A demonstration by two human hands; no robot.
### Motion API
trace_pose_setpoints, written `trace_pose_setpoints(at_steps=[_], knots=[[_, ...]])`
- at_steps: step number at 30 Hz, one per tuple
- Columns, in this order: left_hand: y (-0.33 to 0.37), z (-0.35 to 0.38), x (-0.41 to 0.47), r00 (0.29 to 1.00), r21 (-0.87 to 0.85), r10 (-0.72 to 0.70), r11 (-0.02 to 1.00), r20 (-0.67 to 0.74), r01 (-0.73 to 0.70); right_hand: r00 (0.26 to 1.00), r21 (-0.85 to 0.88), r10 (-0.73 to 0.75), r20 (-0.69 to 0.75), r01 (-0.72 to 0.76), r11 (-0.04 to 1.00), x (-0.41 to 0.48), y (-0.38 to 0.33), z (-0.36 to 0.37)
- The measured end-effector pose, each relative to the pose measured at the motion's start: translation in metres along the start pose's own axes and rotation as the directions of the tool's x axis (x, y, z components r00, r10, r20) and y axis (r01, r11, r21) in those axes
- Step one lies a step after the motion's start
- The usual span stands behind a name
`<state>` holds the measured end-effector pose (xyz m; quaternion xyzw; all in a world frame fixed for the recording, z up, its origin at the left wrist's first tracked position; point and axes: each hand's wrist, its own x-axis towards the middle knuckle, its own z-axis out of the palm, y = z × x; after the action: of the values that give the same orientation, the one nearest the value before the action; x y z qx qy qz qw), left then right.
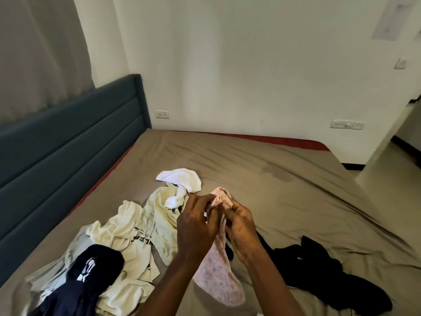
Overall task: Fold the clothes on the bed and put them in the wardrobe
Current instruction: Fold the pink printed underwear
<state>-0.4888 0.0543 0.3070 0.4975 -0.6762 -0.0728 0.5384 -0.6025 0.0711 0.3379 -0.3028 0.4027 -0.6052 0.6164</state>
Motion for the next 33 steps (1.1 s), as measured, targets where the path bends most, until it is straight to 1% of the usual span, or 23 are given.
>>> trace_pose_setpoints(at_steps=[3, 5, 7, 10, 12, 13, 15, 17, 19, 21, 22, 23, 25, 26, 27, 28, 31, 33], knots=[[0.002, 0.008, -0.008, 0.999, 0.073, 0.034, 0.997, 0.035, -0.037, 1.0, 0.006, 0.013, -0.021, -0.013, 1.0, -0.002, 0.002, -0.007], [0.005, 0.014, -0.013, 0.998, 0.099, 0.04, 0.994, 0.048, -0.044, 0.999, -0.041, 0.012, -0.05, -0.014, 0.999, -0.003, 0.004, -0.01], [0.007, 0.019, -0.017, 0.998, 0.091, 0.012, 0.996, 0.061, -0.017, 0.998, -0.096, 0.016, -0.062, -0.022, 0.995, -0.001, 0.005, -0.016], [0.005, 0.024, -0.021, 0.995, 0.083, -0.031, 0.996, 0.096, 0.023, 0.998, -0.096, 0.048, -0.051, -0.053, 0.994, -0.001, 0.006, -0.023], [0.005, 0.023, -0.022, 0.991, 0.037, -0.012, 0.999, 0.132, 0.007, 0.998, -0.075, 0.054, -0.013, -0.055, 0.996, -0.003, 0.006, -0.027], [0.005, 0.022, -0.023, 0.984, 0.016, 0.009, 1.0, 0.175, -0.012, 0.999, -0.091, 0.044, 0.003, -0.043, 0.995, -0.003, 0.005, -0.029], [0.008, 0.017, -0.025, 0.954, -0.022, 0.039, 0.999, 0.296, -0.034, 1.0, -0.199, 0.007, -0.004, -0.008, 0.98, 0.0, 0.004, -0.035], [0.007, 0.008, -0.022, 0.929, -0.069, 0.04, 0.997, 0.368, -0.016, 0.999, -0.335, -0.039, -0.026, 0.028, 0.942, 0.005, 0.004, -0.042], [0.004, -0.002, -0.01, 0.943, -0.087, 0.039, 0.996, 0.331, -0.01, 0.996, -0.424, -0.084, -0.021, 0.067, 0.903, 0.007, 0.0, -0.05], [-0.003, -0.013, 0.009, 0.954, -0.057, 0.05, 0.998, 0.296, -0.035, 0.991, -0.474, -0.13, 0.005, 0.117, 0.873, 0.006, -0.006, -0.053], [-0.006, -0.019, 0.02, 0.94, -0.041, 0.057, 0.998, 0.337, -0.046, 0.988, -0.484, -0.151, 0.025, 0.144, 0.863, 0.006, -0.008, -0.054], [-0.01, -0.024, 0.029, 0.905, -0.03, 0.065, 0.998, 0.421, -0.058, 0.984, -0.482, -0.171, 0.044, 0.17, 0.859, 0.005, -0.011, -0.054], [-0.018, -0.03, 0.042, 0.788, -0.002, 0.073, 0.996, 0.612, -0.091, 0.976, -0.472, -0.203, 0.077, 0.215, 0.855, 0.006, -0.015, -0.054], [-0.021, -0.033, 0.046, 0.73, 0.009, 0.079, 0.993, 0.679, -0.115, 0.973, -0.469, -0.212, 0.089, 0.229, 0.853, 0.007, -0.017, -0.053], [-0.023, -0.035, 0.049, 0.687, 0.006, 0.091, 0.99, 0.721, -0.138, 0.971, -0.467, -0.219, 0.097, 0.239, 0.851, 0.008, -0.02, -0.053], [-0.022, -0.036, 0.05, 0.661, -0.008, 0.11, 0.988, 0.743, -0.155, 0.968, -0.461, -0.229, 0.101, 0.25, 0.851, 0.008, -0.022, -0.053], [-0.019, -0.037, 0.05, 0.63, -0.038, 0.156, 0.98, 0.761, -0.196, 0.962, -0.448, -0.257, 0.094, 0.271, 0.852, 0.008, -0.027, -0.054], [-0.017, -0.036, 0.05, 0.582, -0.031, 0.155, 0.976, 0.798, -0.217, 0.957, -0.446, -0.271, 0.101, 0.287, 0.848, 0.007, -0.032, -0.056]])
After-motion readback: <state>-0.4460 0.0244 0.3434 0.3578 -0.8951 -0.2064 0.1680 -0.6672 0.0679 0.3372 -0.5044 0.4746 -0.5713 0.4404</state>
